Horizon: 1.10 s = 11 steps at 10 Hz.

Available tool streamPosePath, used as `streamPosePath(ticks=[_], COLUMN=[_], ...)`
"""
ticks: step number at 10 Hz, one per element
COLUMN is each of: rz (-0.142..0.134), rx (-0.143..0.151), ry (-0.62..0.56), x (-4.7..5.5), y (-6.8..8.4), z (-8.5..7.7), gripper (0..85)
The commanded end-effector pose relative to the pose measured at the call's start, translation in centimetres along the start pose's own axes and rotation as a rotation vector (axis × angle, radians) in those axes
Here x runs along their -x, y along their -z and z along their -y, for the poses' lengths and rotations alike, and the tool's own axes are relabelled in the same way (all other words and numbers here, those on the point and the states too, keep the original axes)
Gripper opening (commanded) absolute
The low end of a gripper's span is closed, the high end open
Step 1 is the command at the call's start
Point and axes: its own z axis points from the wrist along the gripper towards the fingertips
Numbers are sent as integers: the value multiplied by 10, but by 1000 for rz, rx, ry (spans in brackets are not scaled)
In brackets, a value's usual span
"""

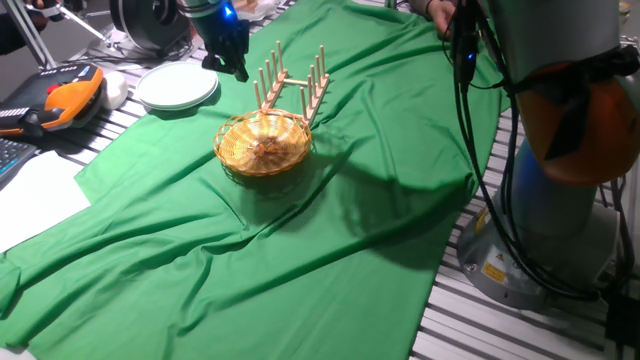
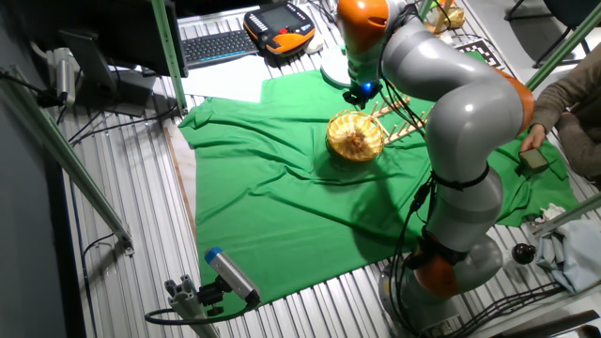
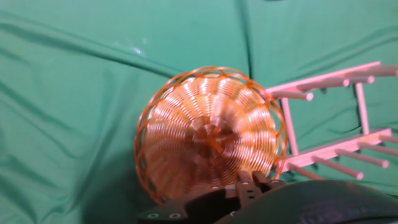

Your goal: Take the dish off the dish rack

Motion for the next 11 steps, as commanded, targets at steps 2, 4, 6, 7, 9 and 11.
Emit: streamPosePath(ticks=[2,4,6,7,9,11], rz=[-1,8,11,11,2,1], rx=[40,46,48,46,55,66], ry=[-11,-15,-19,-23,-20,-28], x=[-9,-7,-7,-7,-7,-8], y=[-1,-6,-7,-6,-6,-6], z=[-3,-6,-6,-6,-6,-6], gripper=[0,0,0,0,0,0])
